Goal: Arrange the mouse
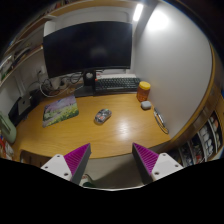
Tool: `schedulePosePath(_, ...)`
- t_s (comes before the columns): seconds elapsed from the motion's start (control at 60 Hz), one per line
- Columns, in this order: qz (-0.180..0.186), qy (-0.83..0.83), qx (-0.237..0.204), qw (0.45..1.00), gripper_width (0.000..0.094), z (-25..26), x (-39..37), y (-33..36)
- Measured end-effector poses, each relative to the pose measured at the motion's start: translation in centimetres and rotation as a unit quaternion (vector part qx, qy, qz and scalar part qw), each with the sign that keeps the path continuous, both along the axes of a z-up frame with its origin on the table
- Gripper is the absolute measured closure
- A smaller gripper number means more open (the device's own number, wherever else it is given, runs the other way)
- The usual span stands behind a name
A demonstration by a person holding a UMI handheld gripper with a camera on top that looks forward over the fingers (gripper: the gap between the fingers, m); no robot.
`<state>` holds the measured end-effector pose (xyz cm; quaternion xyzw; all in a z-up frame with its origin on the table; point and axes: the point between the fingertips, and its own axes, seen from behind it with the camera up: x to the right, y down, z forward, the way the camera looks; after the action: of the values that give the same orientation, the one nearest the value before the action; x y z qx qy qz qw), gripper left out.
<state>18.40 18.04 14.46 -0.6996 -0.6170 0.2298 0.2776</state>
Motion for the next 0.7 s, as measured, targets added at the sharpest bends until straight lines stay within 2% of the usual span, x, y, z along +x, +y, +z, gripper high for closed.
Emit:
schedulePosePath(0.15, 0.022, 0.01, 0.015, 1.0, 0.0073, -1.4, -1.8, -0.9)
schedulePosePath(0.417, 0.065, 0.032, 0.004, 0.997, 0.0072, -4.1, -4.5, -4.2)
schedulePosePath(0.7, 0.071, 0.08, 0.015, 0.994, 0.0072, -7.1, -9.6, -4.4)
